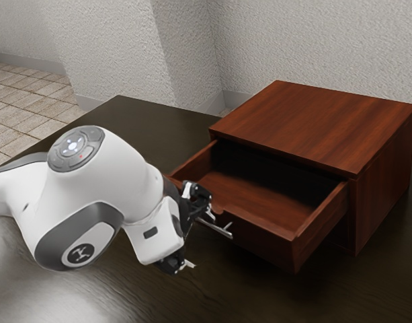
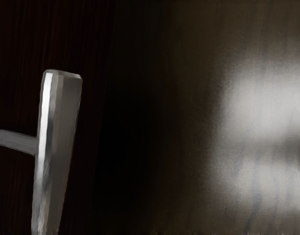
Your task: Pull the drawer handle with one arm to open the drawer
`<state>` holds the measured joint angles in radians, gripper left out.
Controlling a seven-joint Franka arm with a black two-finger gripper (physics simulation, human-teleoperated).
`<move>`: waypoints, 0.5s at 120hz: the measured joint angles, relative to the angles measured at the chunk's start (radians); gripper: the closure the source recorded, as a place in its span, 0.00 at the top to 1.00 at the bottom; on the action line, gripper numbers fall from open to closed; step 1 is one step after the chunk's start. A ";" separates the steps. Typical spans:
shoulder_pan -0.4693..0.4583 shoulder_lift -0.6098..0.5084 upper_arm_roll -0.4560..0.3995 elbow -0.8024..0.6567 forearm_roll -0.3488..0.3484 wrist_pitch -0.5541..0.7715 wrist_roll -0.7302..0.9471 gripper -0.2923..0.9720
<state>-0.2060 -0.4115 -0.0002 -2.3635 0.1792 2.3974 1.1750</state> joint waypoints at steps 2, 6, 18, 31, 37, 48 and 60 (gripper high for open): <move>-0.005 -0.005 0.006 -0.003 0.000 0.000 0.000 0.76; -0.012 -0.015 0.013 -0.011 0.000 -0.001 0.000 0.76; -0.018 -0.033 0.020 -0.025 0.001 -0.008 0.000 0.76; -0.019 -0.042 0.020 -0.019 0.001 -0.024 0.000 0.75; -0.019 -0.047 0.017 -0.012 0.001 -0.034 0.000 0.76; -0.019 -0.065 0.013 -0.002 0.000 -0.052 0.001 0.76; -0.019 -0.081 0.012 0.058 -0.007 -0.080 -0.001 0.76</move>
<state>-0.2255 -0.4924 0.0118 -2.3058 0.1726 2.3172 1.1740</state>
